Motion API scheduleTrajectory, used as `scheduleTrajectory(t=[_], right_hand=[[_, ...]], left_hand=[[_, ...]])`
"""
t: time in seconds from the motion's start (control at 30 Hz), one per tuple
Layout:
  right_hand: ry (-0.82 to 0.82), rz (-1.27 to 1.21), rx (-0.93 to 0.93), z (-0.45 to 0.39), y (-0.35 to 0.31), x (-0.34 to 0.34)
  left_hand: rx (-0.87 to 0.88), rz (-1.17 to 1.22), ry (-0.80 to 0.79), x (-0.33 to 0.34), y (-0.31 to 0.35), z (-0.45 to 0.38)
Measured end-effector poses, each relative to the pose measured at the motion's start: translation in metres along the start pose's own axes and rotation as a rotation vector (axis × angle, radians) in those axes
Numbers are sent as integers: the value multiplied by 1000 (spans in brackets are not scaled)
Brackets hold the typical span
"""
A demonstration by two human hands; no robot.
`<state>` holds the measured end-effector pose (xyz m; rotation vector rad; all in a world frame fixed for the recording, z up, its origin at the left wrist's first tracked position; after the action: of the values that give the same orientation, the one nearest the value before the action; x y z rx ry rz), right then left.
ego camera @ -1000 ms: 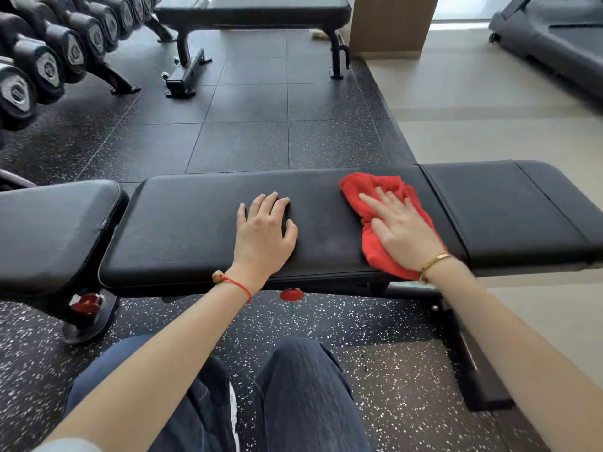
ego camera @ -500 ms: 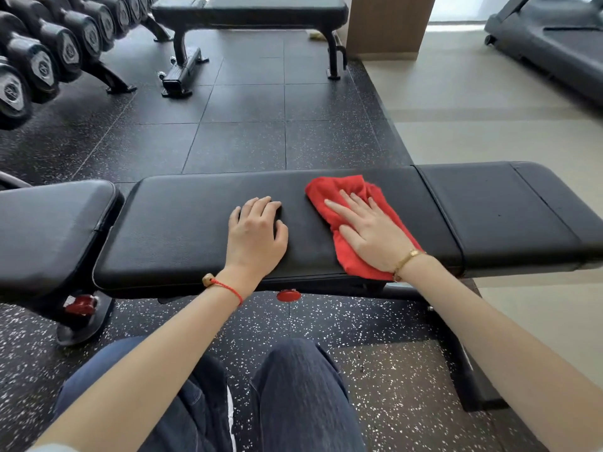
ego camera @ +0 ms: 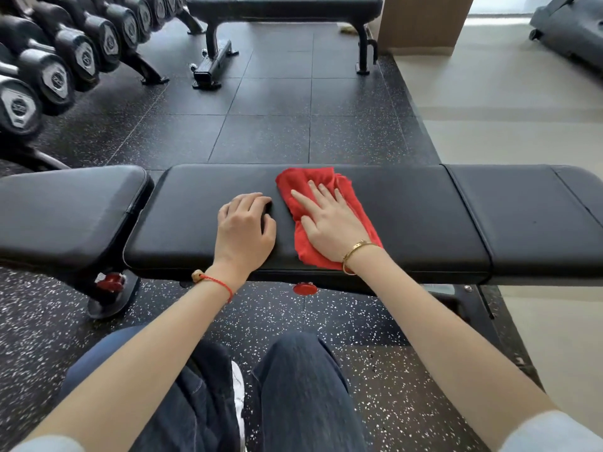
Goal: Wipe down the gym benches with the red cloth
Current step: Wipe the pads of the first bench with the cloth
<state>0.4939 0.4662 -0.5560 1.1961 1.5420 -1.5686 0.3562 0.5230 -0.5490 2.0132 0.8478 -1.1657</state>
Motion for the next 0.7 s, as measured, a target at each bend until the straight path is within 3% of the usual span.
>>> scheduleTrajectory(t=[0.17, 0.3, 0.4, 0.53, 0.7], right_hand=[[32, 3, -24, 43, 43, -24], [41, 35, 211, 30, 114, -54], [76, 58, 347, 5, 120, -57], [28, 31, 224, -18, 64, -27], [27, 6, 42, 25, 25, -15]], left_hand=[[1, 16, 13, -2, 0, 0], [7, 12, -5, -3, 0, 1], [2, 12, -13, -4, 2, 1], [2, 9, -5, -3, 3, 1], [8, 23, -1, -1, 1, 0]])
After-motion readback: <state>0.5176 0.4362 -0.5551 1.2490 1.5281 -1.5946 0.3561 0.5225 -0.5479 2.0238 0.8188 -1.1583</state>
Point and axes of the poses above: each hand's wrist, its own z-axis away from the middle knuckle, its own x-axis out of the palm, y = z × x, the point moved 8 cm from there along -z, towards the middle knuckle, and after that the axes turned 8 degrees about -z, right-handed, at the moved point
